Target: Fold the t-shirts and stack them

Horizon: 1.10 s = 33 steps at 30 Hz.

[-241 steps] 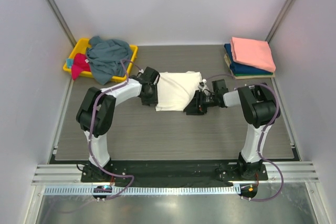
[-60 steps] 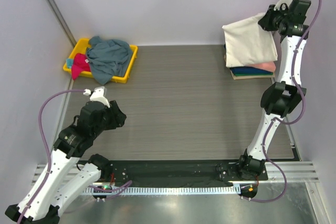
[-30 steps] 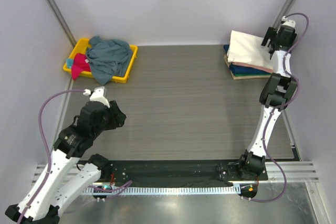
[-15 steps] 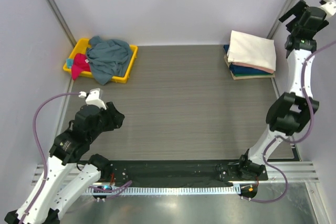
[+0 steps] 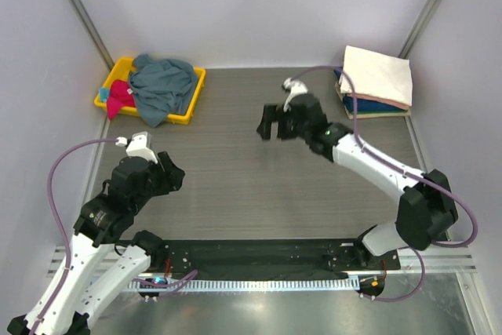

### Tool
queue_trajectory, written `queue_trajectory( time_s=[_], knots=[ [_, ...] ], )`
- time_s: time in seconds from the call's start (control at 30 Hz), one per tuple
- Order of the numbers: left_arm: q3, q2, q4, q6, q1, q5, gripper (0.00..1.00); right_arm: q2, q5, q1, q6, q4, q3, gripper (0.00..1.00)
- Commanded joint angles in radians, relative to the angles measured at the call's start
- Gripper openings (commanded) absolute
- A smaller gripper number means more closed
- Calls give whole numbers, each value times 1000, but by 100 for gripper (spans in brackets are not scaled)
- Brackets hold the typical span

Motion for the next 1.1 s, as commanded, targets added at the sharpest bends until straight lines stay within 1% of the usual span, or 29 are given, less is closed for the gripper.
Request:
queue_trajectory(
  time_s=[0.0, 0.07, 0.1, 0.17, 0.2, 0.23, 0.27, 0.3, 0.37, 0.47, 0.53, 0.57, 0.6, 0.73, 0.87, 0.97, 1.03, 1.07],
  knots=[
    [5, -2, 29, 13, 10, -52, 57, -159, 139, 107, 21, 125, -192, 100],
    [8, 0, 41, 25, 10, -52, 60, -187, 174, 214, 55, 162, -266, 100],
    [8, 1, 53, 33, 10, -51, 66, -214, 170, 243, 98, 175, -344, 100],
    [-6, -3, 78, 39, 9, -52, 76, -247, 143, 300, 150, 287, -430, 100],
    [-33, -5, 108, 48, 10, -70, 92, -282, 118, 323, 199, 359, -513, 100],
    [-34, -5, 128, 53, 10, -71, 100, -299, 107, 323, 213, 360, -553, 100],
    [-61, -6, 147, 54, 10, -112, 100, -316, 106, 345, 223, 411, -620, 100],
    [-70, -3, 159, 53, 9, -130, 100, -331, 118, 351, 233, 433, -651, 100],
    [-72, 9, 172, 51, 12, -161, 100, -349, 116, 353, 238, 446, -705, 100],
    [-83, 24, 172, 54, 12, -195, 100, -333, 119, 353, 197, 414, -721, 100],
    [-95, 21, 172, 50, 12, -251, 100, -319, 135, 354, 183, 410, -727, 100],
    [-98, 17, 167, 15, 10, -308, 100, -310, 136, 353, 178, 436, -742, 100],
    [-104, 4, 147, -10, 12, -418, 100, -307, 135, 353, 181, 456, -753, 100],
    [-86, 6, 101, -102, 12, -581, 100, -303, 130, 353, 187, 501, -781, 100],
    [-52, 61, 132, -145, 12, -647, 100, -279, 139, 353, 204, 512, -782, 100],
    [-28, 131, 225, -151, 16, -644, 100, -247, 95, 353, 189, 528, -773, 100],
    [-9, 173, 302, -144, 26, -646, 100, -259, 84, 353, 175, 544, -779, 100],
    [8, 220, 349, -141, 30, -647, 100, -273, 81, 354, 171, 559, -794, 100]
  ],
)
